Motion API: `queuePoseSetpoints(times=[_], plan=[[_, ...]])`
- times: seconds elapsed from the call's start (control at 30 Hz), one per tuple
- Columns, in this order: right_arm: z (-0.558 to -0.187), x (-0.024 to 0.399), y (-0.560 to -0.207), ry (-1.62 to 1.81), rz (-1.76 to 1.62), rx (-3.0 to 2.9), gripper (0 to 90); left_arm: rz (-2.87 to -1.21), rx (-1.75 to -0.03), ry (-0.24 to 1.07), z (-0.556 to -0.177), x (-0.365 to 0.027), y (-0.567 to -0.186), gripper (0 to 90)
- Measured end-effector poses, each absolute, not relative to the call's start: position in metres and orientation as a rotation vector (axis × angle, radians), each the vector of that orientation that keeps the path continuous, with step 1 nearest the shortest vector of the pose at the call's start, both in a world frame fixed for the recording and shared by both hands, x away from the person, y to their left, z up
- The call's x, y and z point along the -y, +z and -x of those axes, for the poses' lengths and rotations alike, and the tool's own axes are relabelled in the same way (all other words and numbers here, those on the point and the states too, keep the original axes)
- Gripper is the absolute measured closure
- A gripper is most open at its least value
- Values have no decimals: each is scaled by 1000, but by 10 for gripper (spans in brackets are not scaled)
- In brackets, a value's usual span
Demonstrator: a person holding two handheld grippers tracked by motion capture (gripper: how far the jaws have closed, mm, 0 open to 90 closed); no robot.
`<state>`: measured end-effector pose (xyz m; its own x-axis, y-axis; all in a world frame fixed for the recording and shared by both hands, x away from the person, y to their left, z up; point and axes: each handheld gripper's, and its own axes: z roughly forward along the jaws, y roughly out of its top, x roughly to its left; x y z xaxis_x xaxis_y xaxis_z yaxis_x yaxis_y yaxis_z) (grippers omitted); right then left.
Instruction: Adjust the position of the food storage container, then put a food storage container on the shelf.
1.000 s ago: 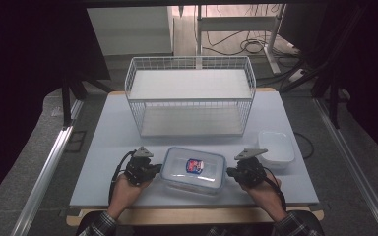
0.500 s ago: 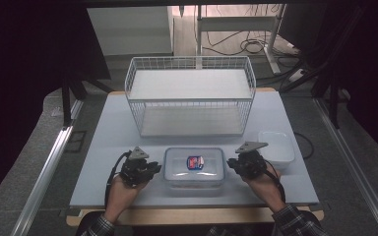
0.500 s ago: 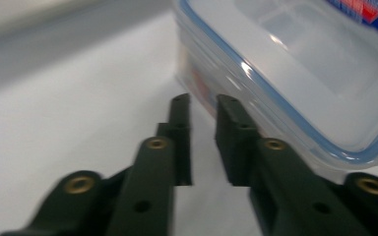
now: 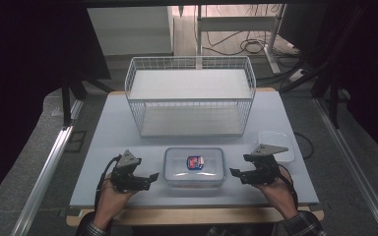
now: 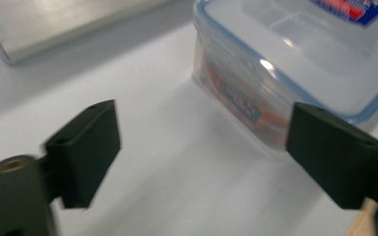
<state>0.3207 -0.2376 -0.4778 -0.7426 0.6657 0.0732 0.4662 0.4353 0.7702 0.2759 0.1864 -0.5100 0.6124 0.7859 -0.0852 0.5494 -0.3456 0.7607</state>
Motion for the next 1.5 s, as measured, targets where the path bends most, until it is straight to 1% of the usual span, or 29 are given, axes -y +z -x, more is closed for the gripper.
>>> queuePoseSetpoints(times=[0.1,0.3,0.47,0.67,0.73,0.8,0.9,0.97,1.07,1.17,1.3,1.37,1.47,1.5], plan=[[-319,237,-479,1197,-983,-2456,163,-2065,-1045,385,-276,-185,-511,105],[-320,235,-478,1242,-936,-2448,71,-2024,-1011,404,-276,-189,-509,94],[-320,230,-477,1263,-923,-2443,48,-2014,-983,401,-279,-189,-510,65],[-322,224,-475,1249,-902,-2472,42,-1978,-1001,324,-282,-191,-501,75],[-322,221,-474,1251,-911,-2476,38,-1995,-1003,306,-284,-190,-499,60],[-321,216,-472,1229,-898,-2472,12,-2013,-1002,287,-287,-187,-498,39],[-321,211,-471,1212,-911,-2466,0,-2013,-1003,232,-293,-181,-496,26],[-323,208,-470,1212,-929,-2489,0,-2012,-975,174,-298,-178,-494,35],[-327,204,-471,1206,-950,-2523,28,-2005,-962,119,-304,-172,-494,69],[-333,200,-475,1219,-971,-2565,35,-2017,-956,72,-313,-165,-498,85],[-341,193,-482,1204,-1004,-2632,28,-2013,-966,-37,-326,-159,-508,38],[-347,191,-487,1233,-1047,-2670,19,-2004,-965,-117,-332,-157,-512,20],[-354,189,-492,1274,-1118,-2723,21,-1991,-944,-245,-336,-154,-519,24],[-357,188,-494,1292,-1134,-2755,33,-1993,-948,-265,-336,-152,-521,23]])
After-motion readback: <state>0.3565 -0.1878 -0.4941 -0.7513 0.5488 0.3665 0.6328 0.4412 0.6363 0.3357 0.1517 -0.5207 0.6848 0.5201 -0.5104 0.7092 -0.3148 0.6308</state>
